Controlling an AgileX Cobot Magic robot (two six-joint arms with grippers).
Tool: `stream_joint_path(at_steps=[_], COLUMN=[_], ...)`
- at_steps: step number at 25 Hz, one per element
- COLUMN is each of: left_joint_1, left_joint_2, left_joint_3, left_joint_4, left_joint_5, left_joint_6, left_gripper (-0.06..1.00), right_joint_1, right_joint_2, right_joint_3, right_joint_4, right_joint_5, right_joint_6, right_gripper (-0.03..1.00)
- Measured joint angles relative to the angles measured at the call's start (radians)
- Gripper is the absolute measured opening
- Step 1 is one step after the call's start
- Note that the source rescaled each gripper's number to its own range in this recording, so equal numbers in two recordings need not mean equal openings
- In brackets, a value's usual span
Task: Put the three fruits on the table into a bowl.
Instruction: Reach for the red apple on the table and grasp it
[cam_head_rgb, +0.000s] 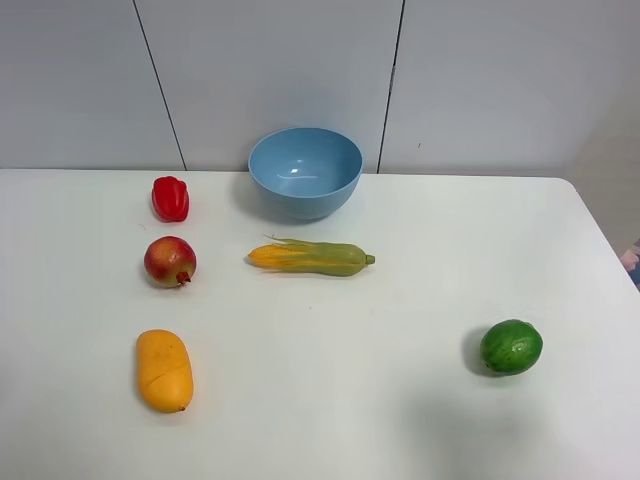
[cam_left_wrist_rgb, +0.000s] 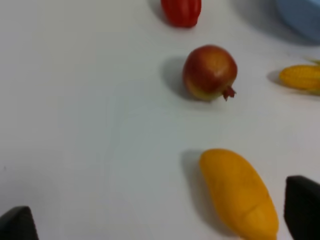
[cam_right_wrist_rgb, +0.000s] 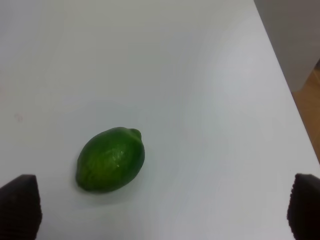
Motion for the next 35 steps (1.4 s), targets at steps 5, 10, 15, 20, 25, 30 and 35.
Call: stream_joint_path(at_steps=[5, 10, 15, 20, 25, 30, 35], left_joint_1=[0.000, -0.037, -0.154, -0.221, -0.264, -0.311, -0.360], left_joint_2=[0.393, 0.737, 1.028, 1.250, 1.399, 1.495, 1.535], left_joint_3=[-0.138, -0.330, -0.491, -0.600, -0.626, -0.627, -0.627], left_joint_4=[-0.019, -0.058, -0.026, 0.027, 0.032, 0.033, 0.030], left_joint_5=[-0.005, -0.086, -0.127, -0.127, -0.130, -0.174, -0.293], left_joint_6=[0.023, 0.030, -0.030, -0.195, -0.255, -0.319, -0.362], left_gripper=[1.00, 1.00, 1.00, 1.00, 1.00, 1.00, 1.00], right_joint_1=[0.000, 0.000, 0.000, 0.000, 0.000, 0.000, 0.000], right_joint_2=[0.000, 0.000, 0.000, 0.000, 0.000, 0.000, 0.000], right_joint_3=[0.000, 0.000, 0.000, 0.000, 0.000, 0.000, 0.000], right_joint_4=[0.000, 0.000, 0.000, 0.000, 0.000, 0.000, 0.000], right_joint_5=[0.000, 0.000, 0.000, 0.000, 0.000, 0.000, 0.000], right_joint_6=[0.000, 0.000, 0.000, 0.000, 0.000, 0.000, 0.000], right_gripper=[0.99, 0.99, 0.99, 0.99, 0.99, 0.99, 0.99])
